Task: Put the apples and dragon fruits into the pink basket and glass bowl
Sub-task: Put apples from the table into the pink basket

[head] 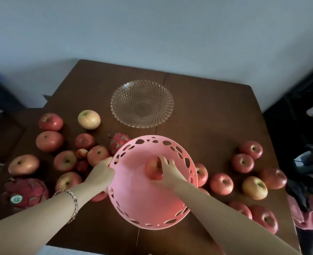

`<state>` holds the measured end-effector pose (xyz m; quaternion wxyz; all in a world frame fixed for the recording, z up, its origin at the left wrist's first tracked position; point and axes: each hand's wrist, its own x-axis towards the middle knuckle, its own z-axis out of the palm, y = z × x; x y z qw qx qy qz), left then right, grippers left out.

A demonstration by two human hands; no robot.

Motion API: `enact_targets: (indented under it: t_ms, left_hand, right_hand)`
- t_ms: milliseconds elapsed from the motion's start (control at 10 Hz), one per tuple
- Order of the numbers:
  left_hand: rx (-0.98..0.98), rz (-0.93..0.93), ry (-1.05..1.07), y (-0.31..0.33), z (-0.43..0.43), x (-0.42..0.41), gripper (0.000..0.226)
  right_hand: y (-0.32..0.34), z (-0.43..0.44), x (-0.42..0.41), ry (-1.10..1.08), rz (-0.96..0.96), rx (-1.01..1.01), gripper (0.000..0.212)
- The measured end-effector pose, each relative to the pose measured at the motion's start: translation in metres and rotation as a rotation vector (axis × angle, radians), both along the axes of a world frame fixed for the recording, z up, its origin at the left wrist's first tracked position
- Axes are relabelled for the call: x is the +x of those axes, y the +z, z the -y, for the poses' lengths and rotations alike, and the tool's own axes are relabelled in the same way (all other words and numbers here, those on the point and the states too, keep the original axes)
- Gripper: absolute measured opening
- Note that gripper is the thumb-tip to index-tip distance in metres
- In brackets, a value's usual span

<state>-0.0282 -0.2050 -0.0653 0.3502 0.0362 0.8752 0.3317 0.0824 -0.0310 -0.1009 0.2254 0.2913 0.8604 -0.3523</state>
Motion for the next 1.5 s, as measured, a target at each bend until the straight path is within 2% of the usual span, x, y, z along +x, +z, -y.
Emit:
enact_targets:
  t_ms: [100, 200, 300, 400, 500, 600, 700, 800, 900, 1000, 1100, 1200, 1300, 1400, 1500]
  left_hand:
    - [-0.009, -0.026, -0.022, -0.01, -0.01, 0.001, 0.041]
    - [-0.072, -0.049, -0.067, -0.012, -0.018, 0.004, 0.044]
    - [-0.118, -0.093, -0.126, -0.011, -0.02, 0.008, 0.039]
    - [-0.151, -0.127, -0.179, -0.012, -0.019, 0.012, 0.058]
    - [-0.196, -0.13, -0.198, -0.011, -0.024, 0.015, 0.071]
    - [-0.182, -0.14, -0.194, -0.006, -0.027, 0.016, 0.074]
    - [-0.17, -0.148, -0.191, -0.003, -0.029, 0.015, 0.07]
    - [-0.149, -0.153, -0.185, -0.005, -0.029, 0.015, 0.064]
    - [-0.105, -0.165, -0.17, -0.008, -0.031, 0.017, 0.058]
    - [-0.087, -0.206, -0.153, -0.012, -0.038, 0.023, 0.057]
    - [-0.047, -0.2, -0.149, -0.013, -0.045, 0.028, 0.059]
    - [-0.095, -0.212, -0.172, -0.009, -0.052, 0.033, 0.059]
    - [-0.136, -0.25, -0.225, -0.01, -0.051, 0.031, 0.061]
    - [-0.2, -0.331, -0.307, -0.015, -0.048, 0.03, 0.068]
    - [-0.322, -0.59, -0.535, -0.018, -0.05, 0.035, 0.082]
  right_hand:
    - [0.004, -0.018, 0.008, 0.069, 0.015, 0.008, 0.089]
    - [0.024, -0.038, 0.014, 0.073, -0.177, 0.09, 0.074]
    - [0.051, -0.077, 0.032, -0.156, -0.53, 0.349, 0.063]
    - [0.054, -0.118, 0.056, -0.193, -0.087, 0.337, 0.075]
    - [0.026, -0.122, 0.066, -0.042, 0.287, 0.138, 0.087]
    - [0.005, -0.109, 0.066, 0.049, 0.253, 0.122, 0.093]
    - [0.005, -0.111, 0.064, 0.065, 0.196, 0.161, 0.09]
    - [0.021, -0.12, 0.068, -0.019, 0.128, 0.306, 0.085]
    - [0.056, -0.127, 0.07, -0.187, -0.091, 0.469, 0.083]
    - [0.082, -0.121, 0.063, -0.245, -0.351, 0.409, 0.084]
    - [0.089, -0.089, 0.044, -0.086, -0.411, 0.192, 0.089]
    - [0.071, -0.046, 0.017, 0.141, -0.29, 0.104, 0.09]
    - [0.043, -0.016, -0.01, 0.423, -0.231, 0.284, 0.084]
    - [0.021, -0.007, -0.025, 0.549, -0.156, 0.456, 0.085]
    - [0.004, -0.009, -0.028, 0.509, -0.116, 0.492, 0.086]
